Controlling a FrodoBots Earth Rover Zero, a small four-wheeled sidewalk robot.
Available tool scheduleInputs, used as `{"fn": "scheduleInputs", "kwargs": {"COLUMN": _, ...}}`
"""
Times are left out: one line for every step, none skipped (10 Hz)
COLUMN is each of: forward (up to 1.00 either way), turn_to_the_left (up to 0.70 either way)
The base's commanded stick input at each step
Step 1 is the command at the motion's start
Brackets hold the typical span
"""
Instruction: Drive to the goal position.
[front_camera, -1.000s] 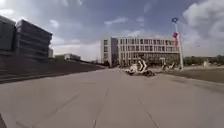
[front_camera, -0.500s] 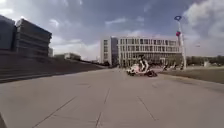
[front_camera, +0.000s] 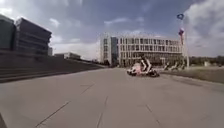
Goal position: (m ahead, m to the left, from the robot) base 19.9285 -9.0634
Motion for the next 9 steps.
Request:
{"fn": "scheduleInputs", "kwargs": {"forward": 0.70, "turn_to_the_left": 0.00}}
{"fn": "scheduleInputs", "kwargs": {"forward": 0.70, "turn_to_the_left": 0.00}}
{"fn": "scheduleInputs", "kwargs": {"forward": 0.70, "turn_to_the_left": 0.00}}
{"fn": "scheduleInputs", "kwargs": {"forward": 0.70, "turn_to_the_left": 0.00}}
{"fn": "scheduleInputs", "kwargs": {"forward": 0.70, "turn_to_the_left": 0.00}}
{"fn": "scheduleInputs", "kwargs": {"forward": 0.70, "turn_to_the_left": 0.00}}
{"fn": "scheduleInputs", "kwargs": {"forward": 0.70, "turn_to_the_left": 0.00}}
{"fn": "scheduleInputs", "kwargs": {"forward": 0.70, "turn_to_the_left": 0.00}}
{"fn": "scheduleInputs", "kwargs": {"forward": 0.70, "turn_to_the_left": 0.00}}
